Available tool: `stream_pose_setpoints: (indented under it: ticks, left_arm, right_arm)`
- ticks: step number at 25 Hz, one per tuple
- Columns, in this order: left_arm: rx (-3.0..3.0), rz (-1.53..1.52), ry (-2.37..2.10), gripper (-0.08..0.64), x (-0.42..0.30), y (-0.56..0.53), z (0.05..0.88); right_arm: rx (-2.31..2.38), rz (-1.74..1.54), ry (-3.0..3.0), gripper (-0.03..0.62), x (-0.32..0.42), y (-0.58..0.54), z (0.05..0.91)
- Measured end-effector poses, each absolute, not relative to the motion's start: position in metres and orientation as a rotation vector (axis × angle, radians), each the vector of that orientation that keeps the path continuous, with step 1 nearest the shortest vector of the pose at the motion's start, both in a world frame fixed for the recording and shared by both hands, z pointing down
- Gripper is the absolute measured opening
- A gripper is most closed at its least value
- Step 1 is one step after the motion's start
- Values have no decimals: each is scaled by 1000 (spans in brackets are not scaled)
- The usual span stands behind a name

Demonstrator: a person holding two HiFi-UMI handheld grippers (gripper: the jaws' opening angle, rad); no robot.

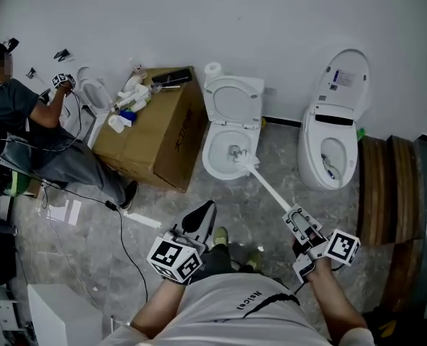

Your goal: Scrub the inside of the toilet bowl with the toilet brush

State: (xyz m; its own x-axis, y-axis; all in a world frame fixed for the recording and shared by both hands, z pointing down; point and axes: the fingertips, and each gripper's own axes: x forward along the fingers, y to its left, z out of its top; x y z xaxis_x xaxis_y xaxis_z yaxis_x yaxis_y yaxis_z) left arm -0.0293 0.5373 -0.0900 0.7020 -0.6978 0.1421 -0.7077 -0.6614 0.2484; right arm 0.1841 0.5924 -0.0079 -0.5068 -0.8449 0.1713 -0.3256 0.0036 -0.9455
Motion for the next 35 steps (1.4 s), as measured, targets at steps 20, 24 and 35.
stream_pose_setpoints:
  ticks: [20,24,35]
  left_arm:
    - [2548,82,-1132,6,-82,335,-36]
    - [2548,117,-1112,6,-102,267,-20]
    - [2547,190,-996,6,-104,157,39]
  right_arm:
    - [-1386,-1689,1784,158,149,426,63]
    - [-1522,-1766,1756,158,138,380,91]
    - [-1582,-1883,1689,158,109,276,145]
